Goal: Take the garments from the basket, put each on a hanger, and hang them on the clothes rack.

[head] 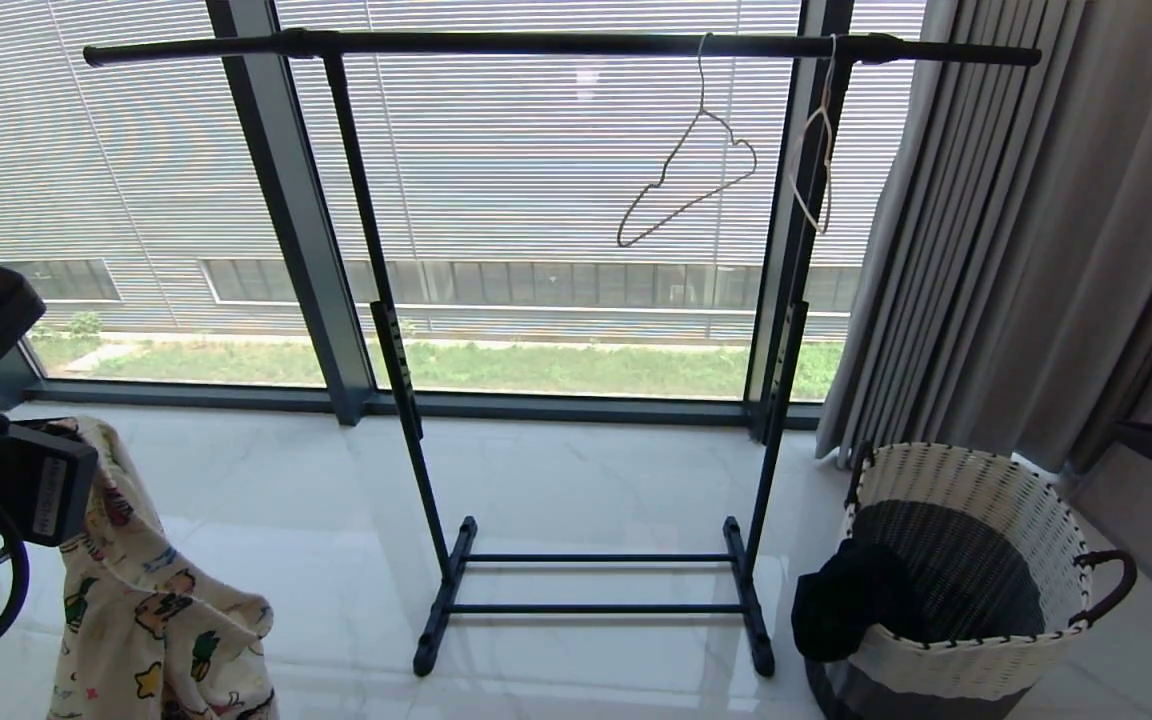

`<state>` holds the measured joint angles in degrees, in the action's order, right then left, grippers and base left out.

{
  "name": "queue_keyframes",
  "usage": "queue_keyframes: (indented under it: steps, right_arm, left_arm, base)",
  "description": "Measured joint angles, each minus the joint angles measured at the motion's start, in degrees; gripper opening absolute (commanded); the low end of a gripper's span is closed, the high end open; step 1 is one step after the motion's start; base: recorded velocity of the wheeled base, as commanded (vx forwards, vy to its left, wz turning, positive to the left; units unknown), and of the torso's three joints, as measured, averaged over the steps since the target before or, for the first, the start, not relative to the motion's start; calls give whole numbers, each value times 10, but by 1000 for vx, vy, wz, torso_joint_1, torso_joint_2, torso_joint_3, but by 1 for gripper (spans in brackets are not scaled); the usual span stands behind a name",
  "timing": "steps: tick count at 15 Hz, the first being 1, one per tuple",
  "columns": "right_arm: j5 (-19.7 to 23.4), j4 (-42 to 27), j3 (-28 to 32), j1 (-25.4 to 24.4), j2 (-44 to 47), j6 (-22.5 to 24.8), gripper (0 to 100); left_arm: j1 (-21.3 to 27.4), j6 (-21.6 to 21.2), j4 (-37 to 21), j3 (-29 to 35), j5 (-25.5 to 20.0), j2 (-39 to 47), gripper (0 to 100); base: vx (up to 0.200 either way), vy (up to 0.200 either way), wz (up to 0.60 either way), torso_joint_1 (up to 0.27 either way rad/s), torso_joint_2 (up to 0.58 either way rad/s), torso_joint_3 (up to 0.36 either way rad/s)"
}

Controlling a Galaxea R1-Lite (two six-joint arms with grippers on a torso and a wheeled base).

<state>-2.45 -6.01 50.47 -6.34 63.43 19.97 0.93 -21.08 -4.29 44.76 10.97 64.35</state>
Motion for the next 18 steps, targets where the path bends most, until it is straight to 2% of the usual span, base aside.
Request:
queue_keyframes:
  steps: [2,7,8,18]
  right_arm:
    - [0,0,2,1,0,-23,100]
    - [-2,-1,27,2,26,-159,100]
    - [-2,-1,32,2,35,-172,100]
    - [-1,3,43,2,66,-177,100]
  left_arm:
    - [-5,-1,11,-10,0,-6,0]
    - [-32,-1,36,-14,2,1,0]
    - [-33,0,36,-14,2,1,0]
    - [-36,-1,45,-14,4,0,0]
  base:
    - [0,0,0,149,-422,-271]
    - [0,0,0,182,-459,-274]
    - [0,0,0,198,-471,-281]
    - [0,0,0,208,-474,-266]
